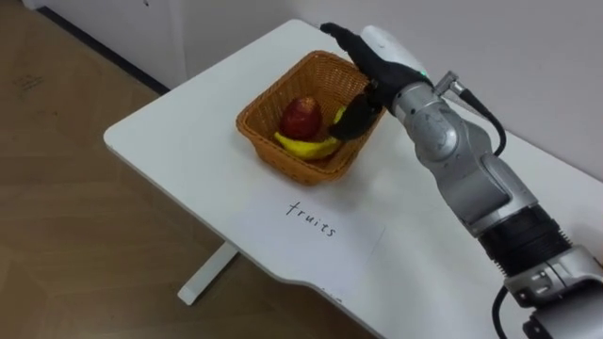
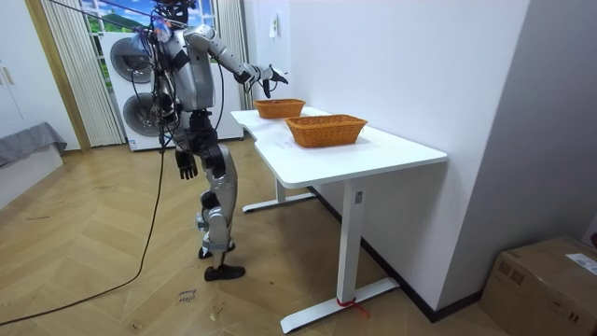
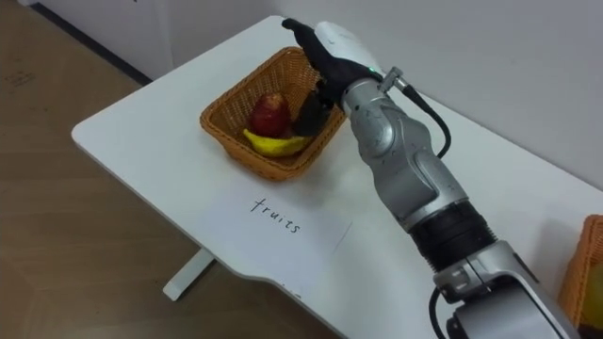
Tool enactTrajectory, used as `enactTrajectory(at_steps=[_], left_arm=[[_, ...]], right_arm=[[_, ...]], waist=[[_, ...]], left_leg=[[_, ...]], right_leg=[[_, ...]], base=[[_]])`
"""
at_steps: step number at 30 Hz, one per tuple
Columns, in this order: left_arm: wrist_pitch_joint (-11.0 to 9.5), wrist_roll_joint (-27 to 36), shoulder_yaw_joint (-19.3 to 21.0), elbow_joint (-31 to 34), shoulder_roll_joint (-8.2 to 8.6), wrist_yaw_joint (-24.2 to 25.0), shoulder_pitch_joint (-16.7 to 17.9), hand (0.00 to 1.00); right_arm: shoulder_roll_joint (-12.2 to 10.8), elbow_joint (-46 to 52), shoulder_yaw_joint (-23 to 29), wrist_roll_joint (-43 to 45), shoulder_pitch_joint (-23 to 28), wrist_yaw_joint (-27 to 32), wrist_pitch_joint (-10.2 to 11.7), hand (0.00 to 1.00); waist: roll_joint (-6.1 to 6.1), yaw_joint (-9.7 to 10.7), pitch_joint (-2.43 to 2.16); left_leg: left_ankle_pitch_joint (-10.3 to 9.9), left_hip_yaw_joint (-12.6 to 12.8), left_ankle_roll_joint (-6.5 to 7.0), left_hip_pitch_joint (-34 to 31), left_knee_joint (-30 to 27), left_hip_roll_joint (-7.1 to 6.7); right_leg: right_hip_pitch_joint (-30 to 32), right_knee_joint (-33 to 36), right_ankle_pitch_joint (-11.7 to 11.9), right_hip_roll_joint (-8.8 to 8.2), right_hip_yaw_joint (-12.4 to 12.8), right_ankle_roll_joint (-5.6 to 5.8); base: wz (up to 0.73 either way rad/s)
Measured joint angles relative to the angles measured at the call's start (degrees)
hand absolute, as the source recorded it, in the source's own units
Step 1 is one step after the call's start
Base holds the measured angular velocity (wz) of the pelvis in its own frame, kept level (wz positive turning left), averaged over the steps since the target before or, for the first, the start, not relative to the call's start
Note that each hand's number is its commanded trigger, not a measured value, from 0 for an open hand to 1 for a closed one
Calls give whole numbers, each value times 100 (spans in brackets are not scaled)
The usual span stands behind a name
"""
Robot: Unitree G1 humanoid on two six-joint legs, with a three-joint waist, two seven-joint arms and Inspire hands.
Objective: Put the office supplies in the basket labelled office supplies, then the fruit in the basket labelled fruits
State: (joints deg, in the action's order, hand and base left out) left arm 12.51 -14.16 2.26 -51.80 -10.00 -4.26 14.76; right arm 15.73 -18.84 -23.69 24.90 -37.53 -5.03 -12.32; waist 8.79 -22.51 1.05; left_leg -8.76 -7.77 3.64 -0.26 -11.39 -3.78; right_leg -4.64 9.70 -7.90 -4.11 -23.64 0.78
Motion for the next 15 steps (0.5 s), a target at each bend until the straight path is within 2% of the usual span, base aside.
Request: enactTrajectory(at_steps=[10, 15], left_arm=[[1, -12, 23, 19, 0, -60, -13, 0], [8, 3, 112, 9, -3, -82, -26, 0]], right_arm=[[2, 51, 55, 15, 0, 3, 37, 0], [62, 490, 287, -41, -1, 10, 61, 0]], waist=[[-11, 47, -3], [-50, 194, -33]], left_leg=[[-7, -5, -3, -7, -29, -4], [-5, -8, -2, 0, -34, -5]], right_leg=[[-11, 3, 0, -2, 10, 0], [-18, 4, 0, -2, 18, 0]], base=[[0], [0]])
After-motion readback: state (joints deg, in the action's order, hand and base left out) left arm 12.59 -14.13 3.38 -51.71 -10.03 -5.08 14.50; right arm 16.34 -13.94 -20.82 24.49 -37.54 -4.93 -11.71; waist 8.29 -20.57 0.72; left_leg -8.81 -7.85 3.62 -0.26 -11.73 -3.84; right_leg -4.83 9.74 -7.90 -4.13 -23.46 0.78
